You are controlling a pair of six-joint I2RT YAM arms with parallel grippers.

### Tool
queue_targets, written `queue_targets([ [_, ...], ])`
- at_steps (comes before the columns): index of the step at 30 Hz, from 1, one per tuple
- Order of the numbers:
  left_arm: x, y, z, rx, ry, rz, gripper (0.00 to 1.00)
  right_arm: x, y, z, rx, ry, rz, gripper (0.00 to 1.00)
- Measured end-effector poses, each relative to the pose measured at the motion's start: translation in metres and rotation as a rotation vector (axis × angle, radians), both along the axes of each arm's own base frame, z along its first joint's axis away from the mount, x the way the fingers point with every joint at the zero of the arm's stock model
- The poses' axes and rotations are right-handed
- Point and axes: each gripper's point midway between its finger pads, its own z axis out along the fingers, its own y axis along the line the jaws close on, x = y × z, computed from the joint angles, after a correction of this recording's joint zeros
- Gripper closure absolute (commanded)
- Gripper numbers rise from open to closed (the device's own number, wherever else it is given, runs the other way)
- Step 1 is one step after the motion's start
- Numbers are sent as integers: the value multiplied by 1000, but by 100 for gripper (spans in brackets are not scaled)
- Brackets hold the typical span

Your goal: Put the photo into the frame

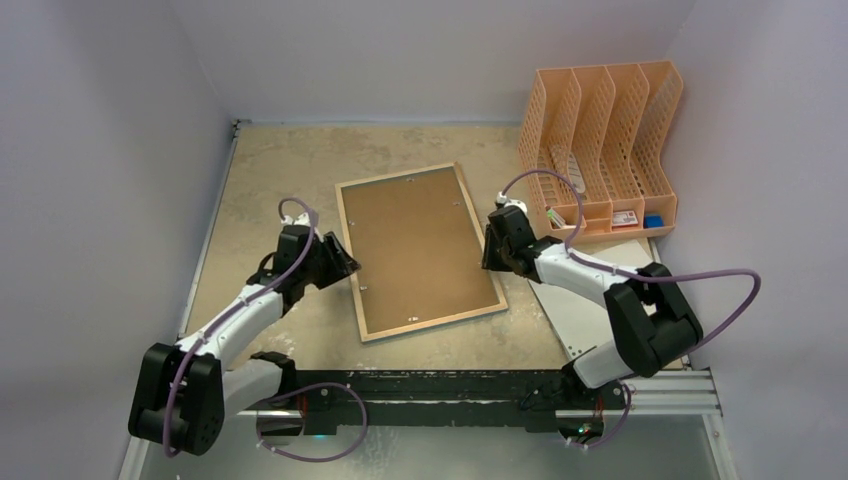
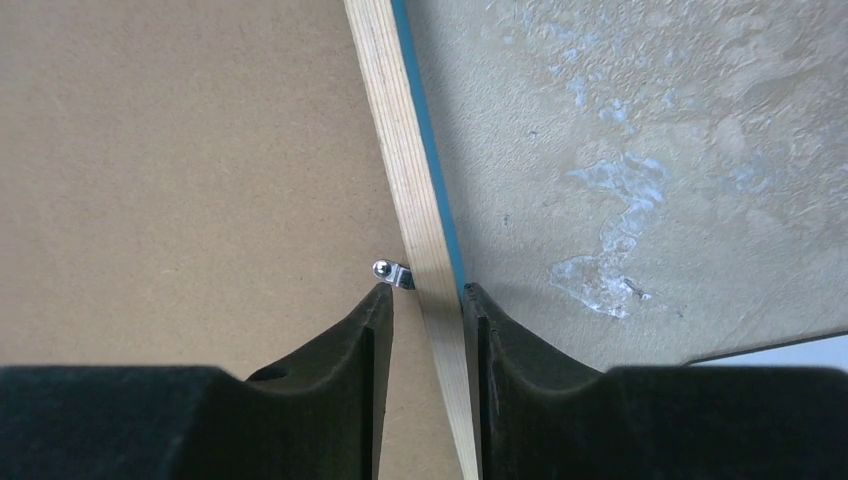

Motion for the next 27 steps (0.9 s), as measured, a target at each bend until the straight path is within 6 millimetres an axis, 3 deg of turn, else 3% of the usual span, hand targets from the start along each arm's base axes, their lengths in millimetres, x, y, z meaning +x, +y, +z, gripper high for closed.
queue_targets([
  [9,-6,-34,11,-42,-40,-114,53,3,1,8,23,-23,-28,70],
  [15,-10,-54,3,-52,-26,-177,52,7,3,7,31,-33,-28,69],
  [23,-6,-44,0,10,-19,-145,46,9,4,10,33,-40,-29,52],
  [27,1,-33,7,53,-47,-92,44,29,10,23,23,-70,-44,44],
])
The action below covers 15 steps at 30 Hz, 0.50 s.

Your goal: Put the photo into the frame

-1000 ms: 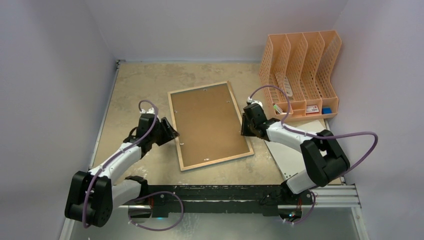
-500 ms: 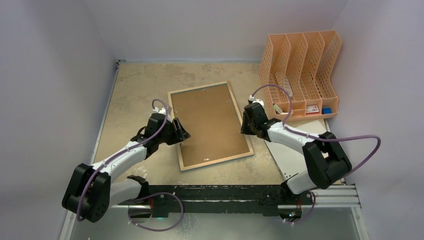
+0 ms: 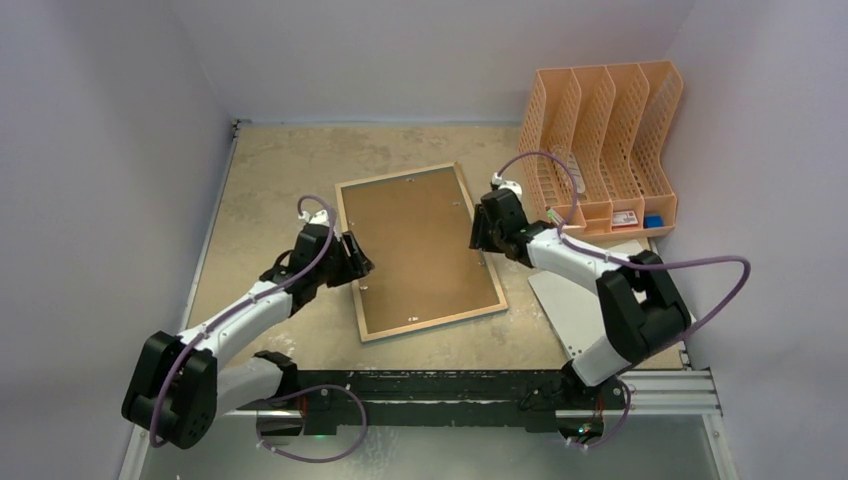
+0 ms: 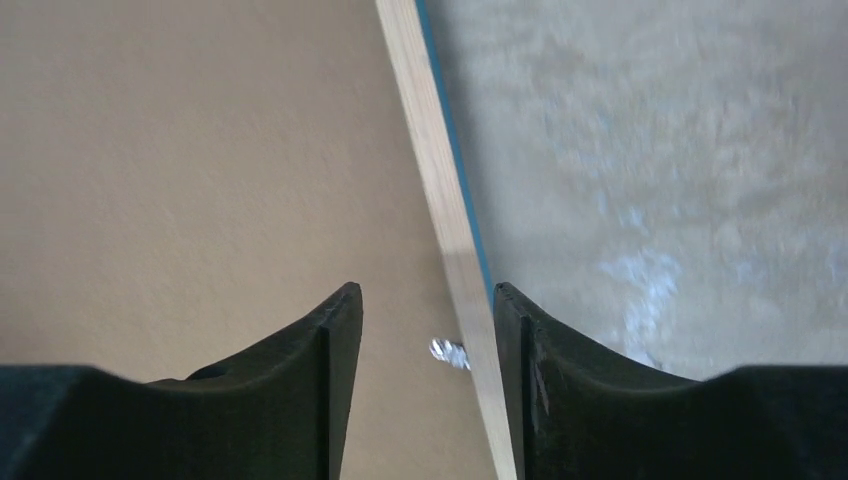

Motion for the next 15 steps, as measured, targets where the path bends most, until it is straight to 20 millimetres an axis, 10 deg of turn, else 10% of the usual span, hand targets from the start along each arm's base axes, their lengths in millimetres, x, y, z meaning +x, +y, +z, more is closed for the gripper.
queue_targets([
  [15,-14,44,-12,89,-28,196,43,117,39,-4,-29,-88,-152,28],
])
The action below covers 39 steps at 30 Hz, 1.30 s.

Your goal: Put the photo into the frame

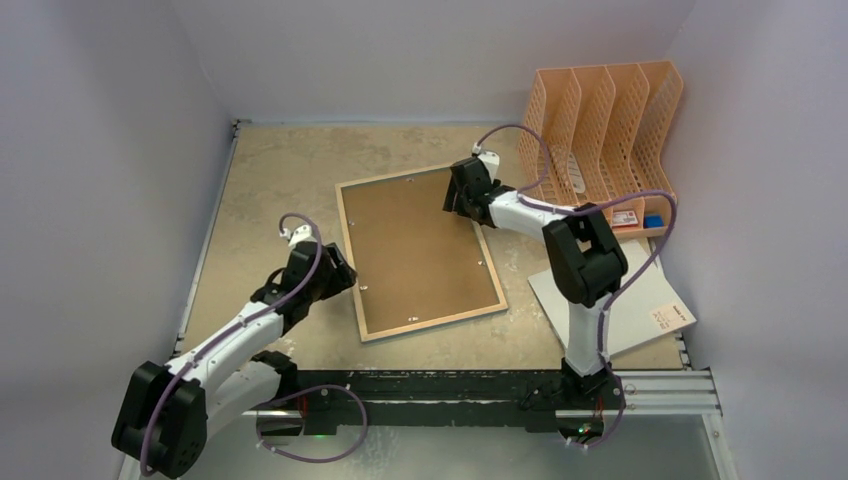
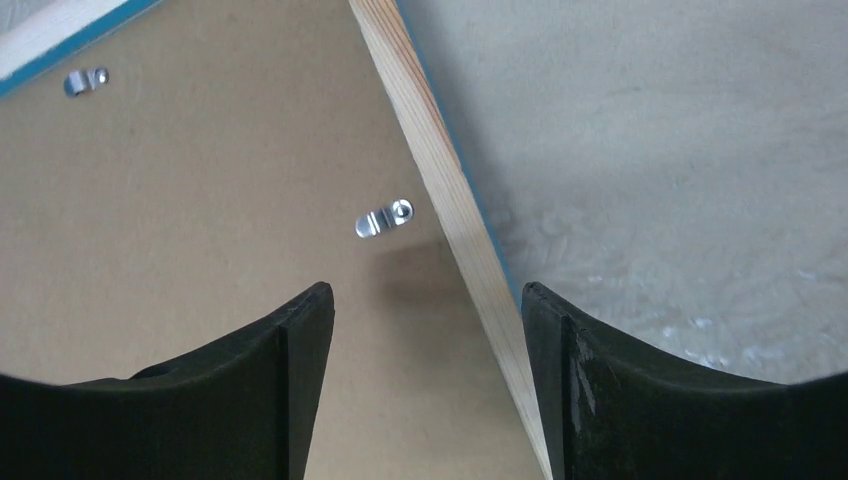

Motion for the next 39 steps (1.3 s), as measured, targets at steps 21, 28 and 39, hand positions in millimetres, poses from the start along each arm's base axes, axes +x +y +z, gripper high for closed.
queue_targets([
  [21,-16,-7,-27,-44,63,-30,57,32,2,-21,-49,8,-47,42],
  [28,-14,-10,-30,-49,70,-38,57,29,2,-22,-38,-4,-4,50],
  [39,-13,-11,-31,-51,68,-40,57,27,-3,-22,-42,-13,36,62],
])
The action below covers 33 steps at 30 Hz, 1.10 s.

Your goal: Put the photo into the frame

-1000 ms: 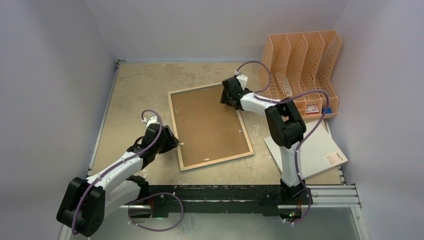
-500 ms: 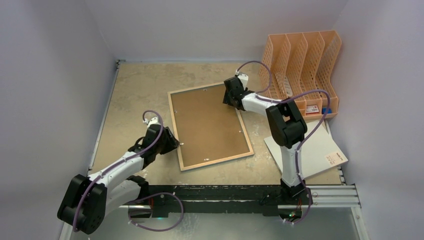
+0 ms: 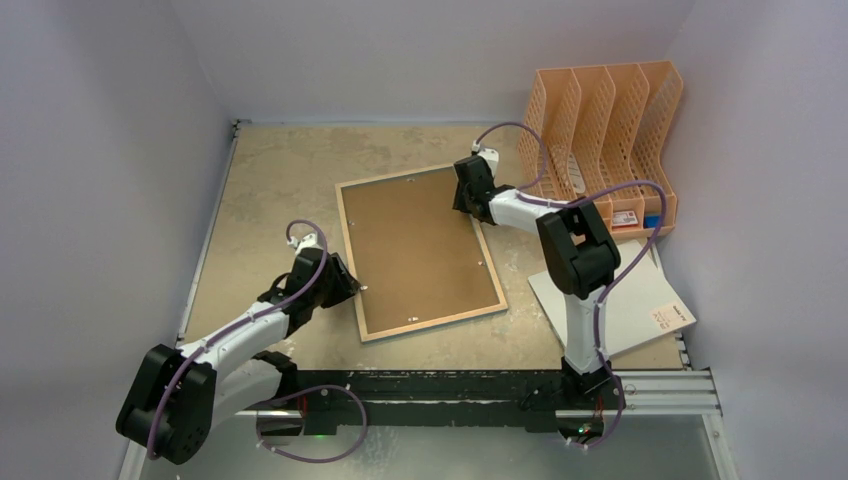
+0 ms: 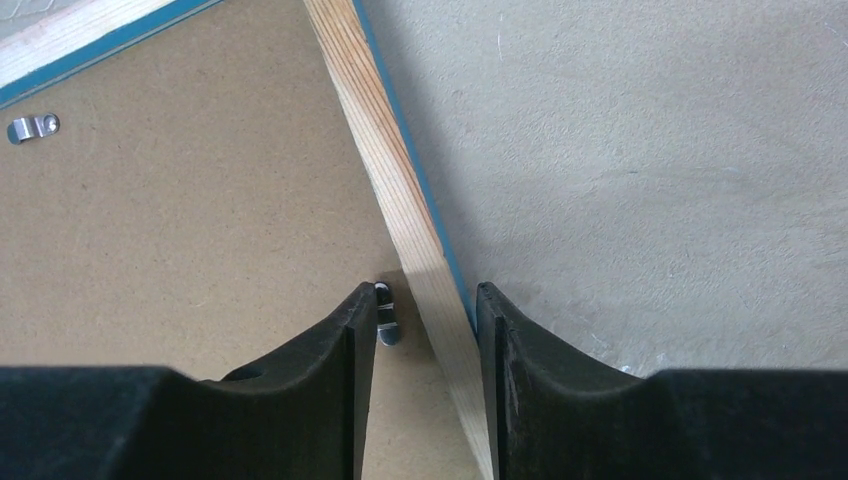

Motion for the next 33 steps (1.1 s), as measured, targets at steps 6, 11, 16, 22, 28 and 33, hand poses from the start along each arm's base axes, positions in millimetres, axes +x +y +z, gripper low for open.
queue_targets([
  [6,0,0,0,2,0,1,57,-1,-1,0,-12,-4,26,72],
  [11,0,1,0,3,0,2,57,-3,-3,2,-28,-8,42,73],
  [16,-1,2,0,8,2,6,57,-4,-4,2,-35,-7,55,74],
  [22,-2,4,1,17,2,3,56,-7,-5,3,-36,-3,59,59],
  [28,-4,11,9,59,6,4,45,-25,0,18,8,25,77,42],
  [33,9,11,32,66,-52,21,41,-26,10,73,97,-63,84,41],
])
